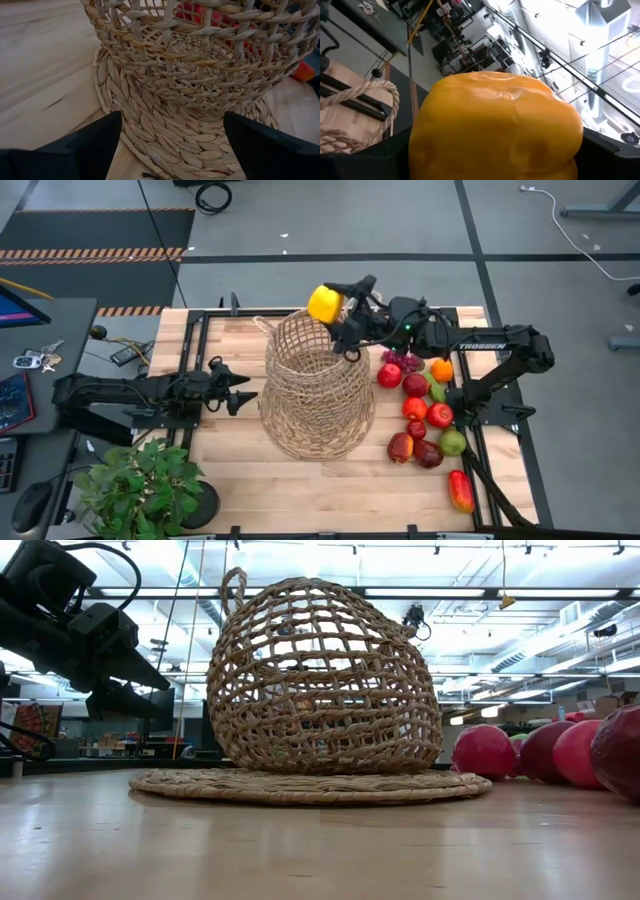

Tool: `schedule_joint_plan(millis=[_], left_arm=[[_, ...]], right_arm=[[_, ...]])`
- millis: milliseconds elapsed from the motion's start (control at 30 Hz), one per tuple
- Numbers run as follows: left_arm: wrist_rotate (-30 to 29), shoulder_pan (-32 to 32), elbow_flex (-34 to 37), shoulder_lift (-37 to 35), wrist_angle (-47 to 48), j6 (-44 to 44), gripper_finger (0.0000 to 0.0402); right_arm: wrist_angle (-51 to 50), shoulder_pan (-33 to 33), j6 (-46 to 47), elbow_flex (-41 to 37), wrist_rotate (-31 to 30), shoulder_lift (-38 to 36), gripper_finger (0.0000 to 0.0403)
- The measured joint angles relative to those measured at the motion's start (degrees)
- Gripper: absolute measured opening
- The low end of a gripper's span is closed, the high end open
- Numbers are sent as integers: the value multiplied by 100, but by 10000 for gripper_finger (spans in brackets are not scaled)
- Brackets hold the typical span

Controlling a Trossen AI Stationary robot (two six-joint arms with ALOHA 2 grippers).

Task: Build produce basket
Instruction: Put the bell pepper into the brown basket

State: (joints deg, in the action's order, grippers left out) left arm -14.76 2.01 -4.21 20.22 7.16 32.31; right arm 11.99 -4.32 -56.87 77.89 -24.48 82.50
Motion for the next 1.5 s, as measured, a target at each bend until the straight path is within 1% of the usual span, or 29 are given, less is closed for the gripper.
schedule_joint_plan(millis=[67,133,233,300,367,433,533,700,833,933,1033,1100,1267,1500], left_arm=[[-2,-1,0,-2,0,-1,357],[-1,-1,0,0,0,0,357],[-2,-1,0,0,0,0,357],[-2,0,0,-2,0,-1,357],[-2,-1,0,-2,0,0,357],[-1,0,0,-2,0,0,357],[0,-1,0,-2,0,0,357],[-1,0,0,-2,0,-2,357],[-2,0,0,-2,0,-1,357],[-1,-1,0,-2,0,-2,357],[-2,-1,0,-2,0,0,357],[-1,-1,0,-2,0,0,357],[-1,-1,0,-2,0,0,357],[0,1,0,-2,0,0,357]], right_arm=[[8,-1,284,0,-11,-2,352],[40,7,1065,0,-155,-2,352],[44,77,2695,0,-611,-4,352],[39,77,3873,0,-804,-4,352],[-18,73,5258,0,-997,-10,352],[-144,70,6580,-2,-1063,-47,352],[-135,70,8412,-1,-914,-97,352],[-66,70,11467,0,-321,-107,352],[0,70,13359,0,-250,-107,352],[29,53,14608,0,-272,-107,352],[42,44,15384,0,-272,-107,352],[42,46,15610,0,-263,-107,352],[42,46,15548,0,-149,-107,352],[42,46,15533,0,-137,-107,352]])
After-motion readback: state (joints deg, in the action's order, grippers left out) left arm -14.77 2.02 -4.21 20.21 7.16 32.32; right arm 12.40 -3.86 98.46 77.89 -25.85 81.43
